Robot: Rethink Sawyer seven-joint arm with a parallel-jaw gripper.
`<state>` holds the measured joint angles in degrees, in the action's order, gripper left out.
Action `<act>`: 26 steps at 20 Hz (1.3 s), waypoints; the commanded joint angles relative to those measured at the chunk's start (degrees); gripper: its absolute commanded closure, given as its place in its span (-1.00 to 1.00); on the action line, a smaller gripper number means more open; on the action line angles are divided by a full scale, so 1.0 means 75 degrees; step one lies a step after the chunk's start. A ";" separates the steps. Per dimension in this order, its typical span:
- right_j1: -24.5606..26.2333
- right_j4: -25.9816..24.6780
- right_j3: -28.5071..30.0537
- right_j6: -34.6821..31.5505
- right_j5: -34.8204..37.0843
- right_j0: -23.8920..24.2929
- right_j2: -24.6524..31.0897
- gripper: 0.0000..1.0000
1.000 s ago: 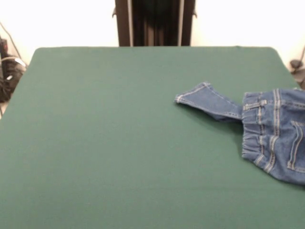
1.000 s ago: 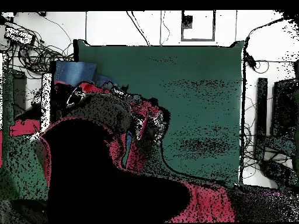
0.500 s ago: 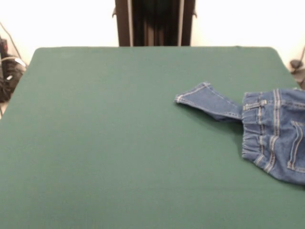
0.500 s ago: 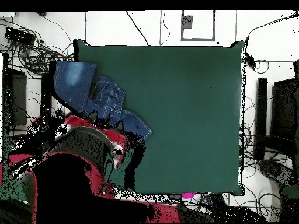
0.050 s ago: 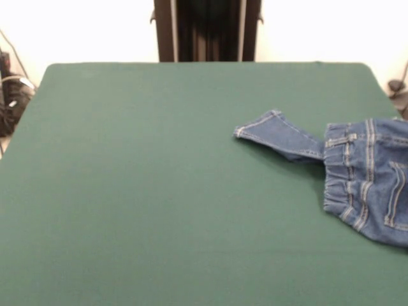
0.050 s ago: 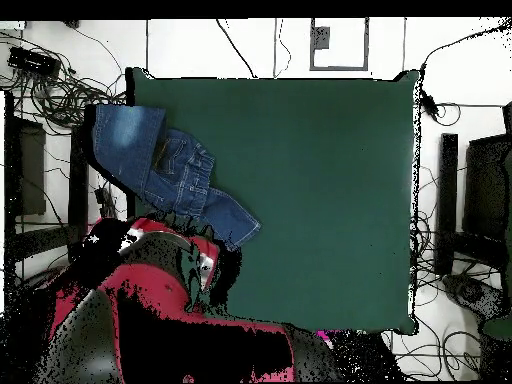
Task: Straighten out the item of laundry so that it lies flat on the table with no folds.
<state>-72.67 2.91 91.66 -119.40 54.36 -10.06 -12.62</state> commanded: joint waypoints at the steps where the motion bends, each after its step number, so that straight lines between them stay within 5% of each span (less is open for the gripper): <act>1: 0.0404 0.0187 0.2262 -0.0401 -0.1009 -0.0217 0.0531 -1.00; 22: 0.1040 0.0909 0.3614 -0.1233 -0.3787 -0.0310 0.0934 -1.00; 26: 0.1012 0.0675 0.3393 -0.1392 -0.3570 -0.0590 0.0570 -1.00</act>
<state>-69.67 7.45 108.25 -119.40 28.09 -11.93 -12.55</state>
